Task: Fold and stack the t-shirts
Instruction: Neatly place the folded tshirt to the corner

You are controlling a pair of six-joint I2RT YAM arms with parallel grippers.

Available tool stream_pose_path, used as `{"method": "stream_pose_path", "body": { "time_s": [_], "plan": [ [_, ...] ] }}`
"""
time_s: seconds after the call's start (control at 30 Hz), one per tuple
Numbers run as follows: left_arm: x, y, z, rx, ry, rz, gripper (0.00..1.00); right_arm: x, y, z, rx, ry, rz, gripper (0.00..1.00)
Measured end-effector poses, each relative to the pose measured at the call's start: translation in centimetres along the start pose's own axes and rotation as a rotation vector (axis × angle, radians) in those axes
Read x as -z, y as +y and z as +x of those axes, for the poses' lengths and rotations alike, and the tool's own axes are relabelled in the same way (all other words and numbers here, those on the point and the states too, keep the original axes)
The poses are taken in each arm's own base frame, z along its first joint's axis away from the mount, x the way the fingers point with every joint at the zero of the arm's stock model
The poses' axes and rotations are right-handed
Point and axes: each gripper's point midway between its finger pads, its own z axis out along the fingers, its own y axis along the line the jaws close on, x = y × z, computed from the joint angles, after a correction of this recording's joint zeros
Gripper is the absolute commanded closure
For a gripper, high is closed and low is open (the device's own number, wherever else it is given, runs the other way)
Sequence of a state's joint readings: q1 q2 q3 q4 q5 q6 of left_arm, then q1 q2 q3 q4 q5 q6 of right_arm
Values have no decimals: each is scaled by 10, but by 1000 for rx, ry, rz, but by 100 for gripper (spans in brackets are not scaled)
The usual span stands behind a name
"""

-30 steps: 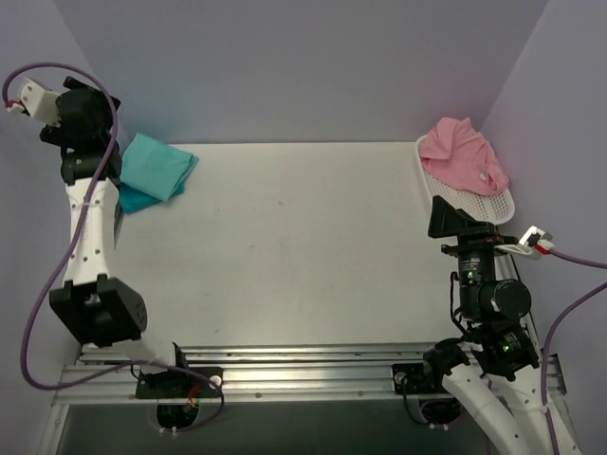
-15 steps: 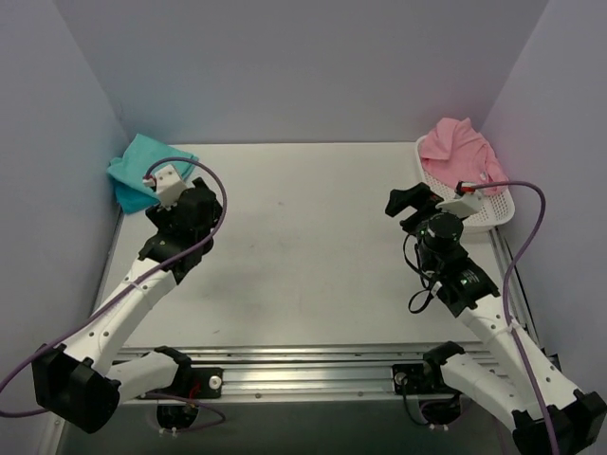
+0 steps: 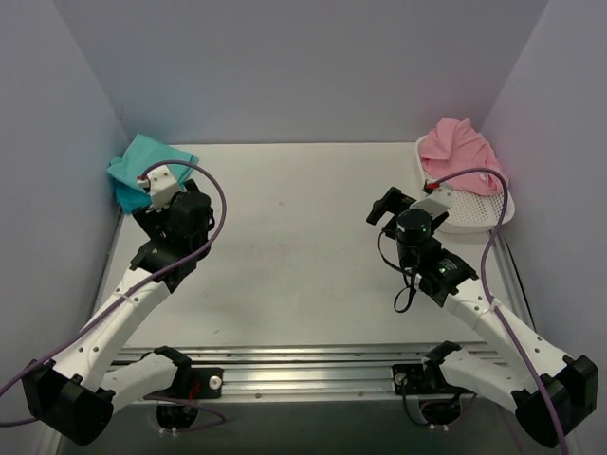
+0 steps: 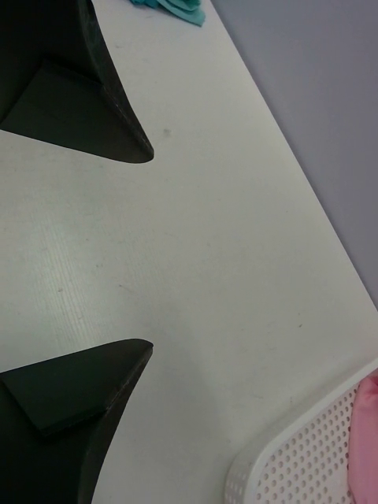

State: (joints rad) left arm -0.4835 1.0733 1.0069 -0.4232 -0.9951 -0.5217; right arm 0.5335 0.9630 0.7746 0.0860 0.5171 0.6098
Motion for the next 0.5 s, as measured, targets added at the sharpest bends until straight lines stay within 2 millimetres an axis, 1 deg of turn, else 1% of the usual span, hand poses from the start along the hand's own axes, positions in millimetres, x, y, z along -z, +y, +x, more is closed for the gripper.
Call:
{"method": "stream_pose_path", "body": {
  "time_s": [0.2, 0.4, 0.5],
  "plan": [
    [5, 4, -11, 14, -30, 14, 6, -6, 8, 4, 67, 3, 8, 10],
    [8, 10, -13, 20, -40, 15, 6, -9, 21, 10, 121, 13, -12, 10],
    [7, 11, -11, 14, -40, 11, 6, -9, 24, 14, 139, 19, -18, 9]
  ]
}}
